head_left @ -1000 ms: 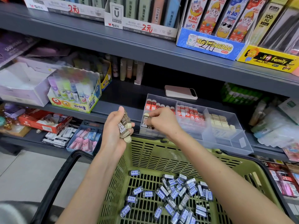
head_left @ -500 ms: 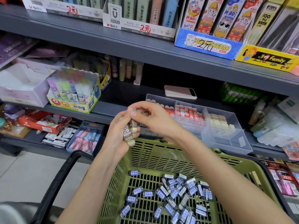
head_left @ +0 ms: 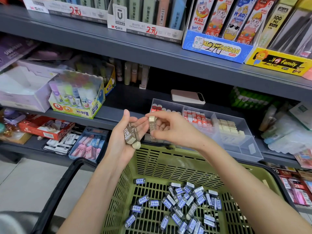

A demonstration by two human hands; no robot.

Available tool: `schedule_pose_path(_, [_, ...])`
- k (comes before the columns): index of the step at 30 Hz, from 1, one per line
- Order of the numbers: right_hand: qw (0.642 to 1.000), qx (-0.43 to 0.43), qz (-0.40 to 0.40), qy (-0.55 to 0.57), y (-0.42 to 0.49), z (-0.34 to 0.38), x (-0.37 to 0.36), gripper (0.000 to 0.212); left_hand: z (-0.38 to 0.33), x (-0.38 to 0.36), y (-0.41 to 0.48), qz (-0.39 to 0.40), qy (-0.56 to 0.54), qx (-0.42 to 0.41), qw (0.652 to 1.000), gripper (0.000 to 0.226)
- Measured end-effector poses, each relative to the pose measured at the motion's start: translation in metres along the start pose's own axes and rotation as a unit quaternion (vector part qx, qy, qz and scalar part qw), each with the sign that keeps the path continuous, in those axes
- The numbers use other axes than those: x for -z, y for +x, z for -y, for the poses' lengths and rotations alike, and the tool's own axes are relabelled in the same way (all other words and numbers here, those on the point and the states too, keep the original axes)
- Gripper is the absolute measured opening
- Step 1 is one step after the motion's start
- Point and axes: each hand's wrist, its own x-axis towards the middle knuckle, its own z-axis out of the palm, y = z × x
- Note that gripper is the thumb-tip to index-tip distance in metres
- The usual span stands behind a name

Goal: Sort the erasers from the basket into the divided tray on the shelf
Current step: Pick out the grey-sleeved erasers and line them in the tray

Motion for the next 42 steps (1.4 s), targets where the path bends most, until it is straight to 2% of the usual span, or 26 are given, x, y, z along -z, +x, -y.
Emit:
schedule_pose_path(5, [0.983,-0.105,-0.124,0.084,0.009,-0.011,0.013,0.028,0.000,0.003,0.001,-0.024,0.052,-0.013,0.998,0.032])
schedule_pose_path(8, [0.977,-0.161,-0.110,0.085,0.015,-0.016,0.012,0.036,-0.001,0.006,0.002,-0.038,0.062,-0.029,0.997,0.035])
schedule_pose_path(12, [0.974,-0.199,-0.094,0.048,0.023,-0.022,-0.002,0.025,0.000,0.003,0.000,-0.050,0.081,-0.039,0.995,0.042])
schedule_pose_path(18, [0.979,-0.184,-0.074,0.038,0.023,-0.025,-0.003,0.012,-0.001,0.000,0.000,-0.068,0.078,-0.056,0.993,0.056])
schedule_pose_path(19, [0.980,-0.186,-0.066,0.030,0.022,-0.025,-0.002,0.017,-0.001,-0.001,-0.001,-0.067,0.080,-0.056,0.993,0.057])
schedule_pose_path(21, [0.981,-0.181,-0.061,-0.039,0.022,-0.023,-0.002,0.028,0.000,-0.001,-0.001,-0.071,0.083,-0.055,0.993,0.058])
schedule_pose_path(23, [0.973,-0.134,-0.113,-0.147,0.020,-0.017,-0.004,0.029,0.001,-0.002,-0.001,-0.073,0.083,-0.054,0.992,0.057])
schedule_pose_path(24, [0.971,-0.106,-0.144,-0.156,0.017,-0.011,-0.006,0.026,0.002,-0.002,-0.001,-0.073,0.083,-0.055,0.992,0.056])
schedule_pose_path(26, [0.984,-0.053,-0.157,-0.072,0.008,0.001,-0.014,0.018,0.002,-0.003,-0.001,-0.076,0.085,-0.059,0.992,0.055])
schedule_pose_path(28, [0.991,-0.031,-0.124,-0.029,-0.001,0.014,-0.026,0.022,0.002,-0.002,-0.001,-0.086,0.097,-0.067,0.989,0.056])
schedule_pose_path(30, [0.991,-0.045,-0.110,-0.056,-0.007,0.021,-0.038,0.026,0.003,-0.003,-0.001,-0.089,0.110,-0.072,0.987,0.056])
schedule_pose_path(33, [0.991,-0.069,-0.108,-0.046,-0.007,0.024,-0.045,0.018,0.005,-0.004,-0.003,-0.077,0.159,-0.082,0.981,0.061])
schedule_pose_path(35, [0.992,-0.092,-0.084,0.017,-0.007,0.024,-0.042,0.011,0.007,-0.004,-0.004,-0.063,0.198,-0.089,0.974,0.062])
schedule_pose_path(37, [0.981,-0.122,-0.033,0.145,-0.010,0.023,-0.035,0.007,0.009,-0.004,-0.006,-0.049,0.206,-0.084,0.974,0.057])
schedule_pose_path(39, [0.958,-0.150,-0.022,0.244,-0.012,0.018,-0.022,0.005,0.008,-0.003,-0.006,-0.039,0.174,-0.061,0.982,0.049])
schedule_pose_path(42, [0.942,-0.189,-0.105,0.257,-0.012,0.001,0.007,0.007,0.001,0.000,-0.004,-0.032,0.053,-0.034,0.997,0.030])
